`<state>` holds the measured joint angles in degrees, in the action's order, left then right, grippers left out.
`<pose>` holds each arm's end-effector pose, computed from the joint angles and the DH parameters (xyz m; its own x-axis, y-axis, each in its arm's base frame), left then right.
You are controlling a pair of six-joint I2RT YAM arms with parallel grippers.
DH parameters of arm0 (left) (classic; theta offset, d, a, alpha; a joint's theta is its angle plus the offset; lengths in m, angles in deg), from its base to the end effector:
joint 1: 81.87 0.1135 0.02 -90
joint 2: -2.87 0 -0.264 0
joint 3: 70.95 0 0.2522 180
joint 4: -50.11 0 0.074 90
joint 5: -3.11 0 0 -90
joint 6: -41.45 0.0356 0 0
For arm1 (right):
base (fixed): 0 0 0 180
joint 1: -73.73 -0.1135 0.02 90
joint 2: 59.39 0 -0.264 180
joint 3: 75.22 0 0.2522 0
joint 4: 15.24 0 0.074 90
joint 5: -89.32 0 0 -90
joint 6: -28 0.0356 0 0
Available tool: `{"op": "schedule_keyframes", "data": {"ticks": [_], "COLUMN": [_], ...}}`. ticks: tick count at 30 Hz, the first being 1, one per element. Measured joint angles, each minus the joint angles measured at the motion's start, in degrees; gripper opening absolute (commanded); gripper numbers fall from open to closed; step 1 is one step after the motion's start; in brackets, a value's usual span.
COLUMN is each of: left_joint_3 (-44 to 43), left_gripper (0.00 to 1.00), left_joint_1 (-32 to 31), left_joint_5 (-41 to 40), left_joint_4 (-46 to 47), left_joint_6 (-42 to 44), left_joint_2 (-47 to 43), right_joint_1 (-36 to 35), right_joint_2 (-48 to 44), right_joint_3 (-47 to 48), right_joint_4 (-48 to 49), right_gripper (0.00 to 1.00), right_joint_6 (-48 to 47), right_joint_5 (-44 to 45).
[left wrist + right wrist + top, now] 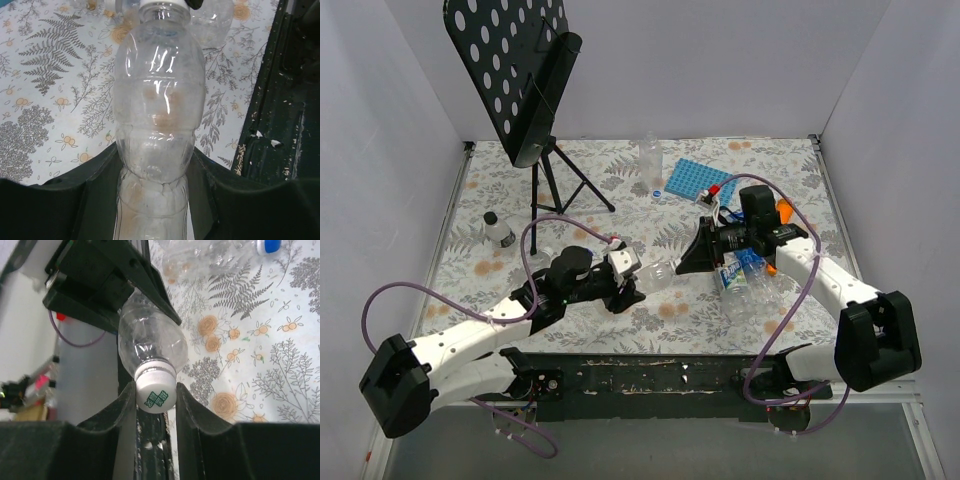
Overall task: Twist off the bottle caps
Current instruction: Unscrew the bottle cap from the plastic bottle.
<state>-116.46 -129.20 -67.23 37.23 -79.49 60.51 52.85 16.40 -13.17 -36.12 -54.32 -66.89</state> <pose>0.1421 -0.1719 0.2380 -0.7080 0.0537 -0.7042 0.6238 0.5150 -0.5879 0.2434 0.1277 0.2593 -0.6393 -0.1862 -0.7461 -0.7688 0.1346 0.6252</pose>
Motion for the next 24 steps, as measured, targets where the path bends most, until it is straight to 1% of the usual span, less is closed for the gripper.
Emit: {"op": "schedule_keyframes", "data": {"ticks": [2,3,5,6,7,9,11,13,16,19,24], "left_joint_3": [0.1,0.1,0.1,0.1,0.1,0.1,0.0,-0.5,-1.7,-2.4,-2.5], "left_gripper": [0.03,0.02,0.02,0.02,0.02,0.02,0.02,0.02,0.03,0.03,0.03], "left_joint_1": [0.7,1.3,3.3,4.7,5.7,8.1,9.7,10.7,11.3,11.7,11.9], "left_joint_5": [2.3,3.5,7.6,10.4,12.4,18.2,23.0,27.3,31.7,32.6,31.7], "left_joint_4": [0.3,0.7,1.9,2.7,3.3,4.8,5.6,5.8,5.8,5.7,4.7], "left_joint_6": [-0.5,-0.7,-1.9,-2.8,-3.5,-5.5,-7.0,-8.3,-9.3,-9.6,-9.3], "left_joint_2": [-0.3,-0.4,-0.5,-0.5,-0.5,-0.1,1.2,3.4,6.7,8.1,8.3], "right_joint_1": [-0.4,-0.7,-1.3,-1.7,-1.9,-2.4,-2.8,-3.2,-3.8,-4.0,-4.0], "right_joint_2": [0.1,0.2,0.6,0.8,0.8,0.6,-0.5,-2.6,-6.4,-6.9,-7.0], "right_joint_3": [3.0,5.2,9.9,12.5,13.9,16.2,16.2,14.5,11.8,11.6,9.7], "right_joint_4": [-7.3,-11.9,-21.5,-27.1,-30.5,-37.9,-42.3,-42.4,-42.2,-42.1,-39.3], "right_gripper": [0.01,0.01,0.01,0.01,0.01,0.01,0.01,0.01,0.01,0.01,0.02], "right_joint_6": [-10.4,-17.6,-33.4,-43.3,-49.9,-66.3,-79.4,-87.2,-94.8,-98.0,-98.8], "right_joint_5": [-0.9,-1.1,-1.8,-2.0,-2.2,-2.8,-2.8,-1.5,1.5,3.3,3.6]}}
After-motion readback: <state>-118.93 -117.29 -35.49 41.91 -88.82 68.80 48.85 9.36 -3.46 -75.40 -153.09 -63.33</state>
